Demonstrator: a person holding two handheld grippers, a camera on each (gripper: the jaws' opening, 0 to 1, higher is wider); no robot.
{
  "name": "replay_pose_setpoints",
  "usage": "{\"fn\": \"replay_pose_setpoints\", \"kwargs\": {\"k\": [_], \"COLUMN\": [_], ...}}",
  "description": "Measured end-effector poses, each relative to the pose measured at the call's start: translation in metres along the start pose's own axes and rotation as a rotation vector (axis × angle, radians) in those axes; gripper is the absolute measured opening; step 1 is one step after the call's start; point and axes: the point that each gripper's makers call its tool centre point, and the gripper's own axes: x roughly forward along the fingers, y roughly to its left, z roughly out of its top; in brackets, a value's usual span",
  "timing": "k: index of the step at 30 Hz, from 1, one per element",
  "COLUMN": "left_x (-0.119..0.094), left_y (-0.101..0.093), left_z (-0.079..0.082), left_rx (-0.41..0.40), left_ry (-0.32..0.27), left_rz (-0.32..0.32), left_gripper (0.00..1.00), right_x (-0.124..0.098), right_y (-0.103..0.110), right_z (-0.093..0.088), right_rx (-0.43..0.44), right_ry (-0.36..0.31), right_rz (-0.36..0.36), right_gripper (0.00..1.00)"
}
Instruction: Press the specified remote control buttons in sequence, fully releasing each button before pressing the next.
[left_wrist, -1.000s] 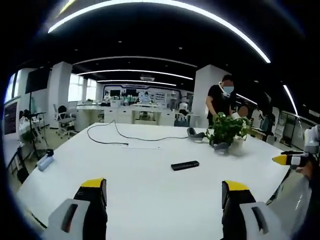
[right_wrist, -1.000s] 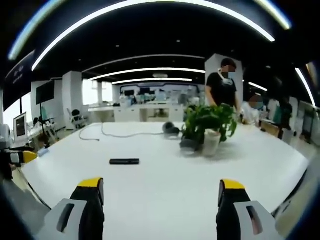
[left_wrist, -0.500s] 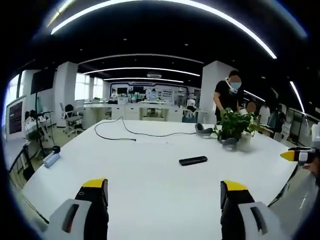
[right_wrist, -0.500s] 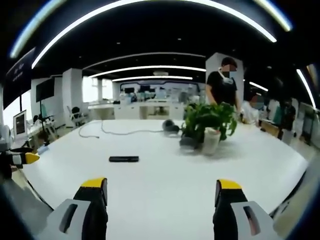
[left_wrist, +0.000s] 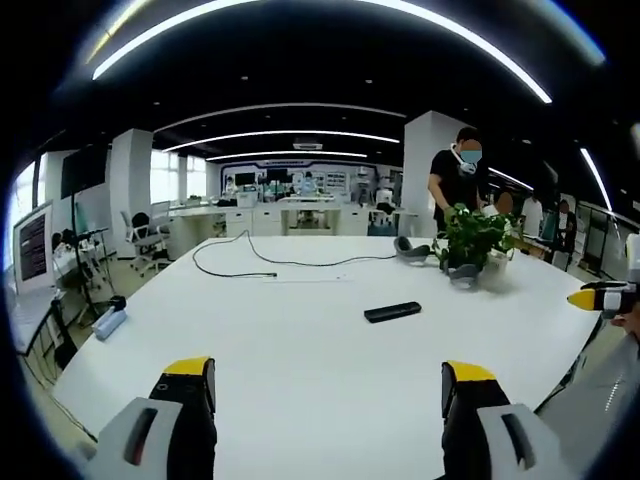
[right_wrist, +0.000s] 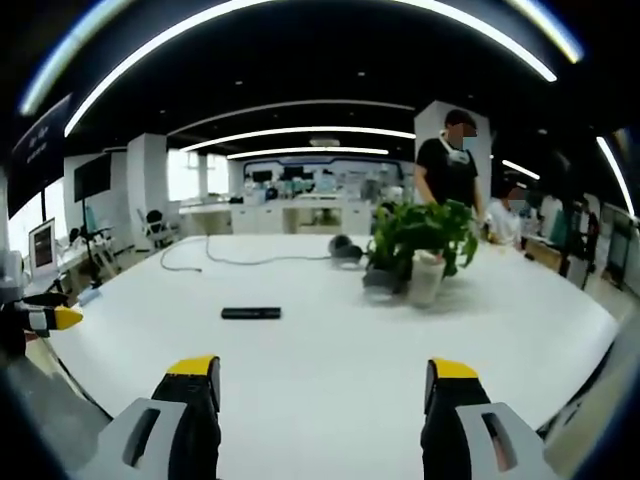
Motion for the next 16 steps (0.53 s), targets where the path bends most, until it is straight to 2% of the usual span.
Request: {"fn": "replay_pose_setpoints", "kwargs": {"k": [16], "left_x": [0.0016], "left_y": [0.0009], "left_z": [-0.0049], "left_rx": [0.01], "left_ry": [0.024], "left_rz": [0.0], "left_gripper": [0.98], "right_x": [-0.0001], "right_y": [-0.0013], "right_z": [-0.0009], "right_rx": [0.014], "right_ry": [0.005], "right_rz": [0.0], "right_gripper": [0.8]}}
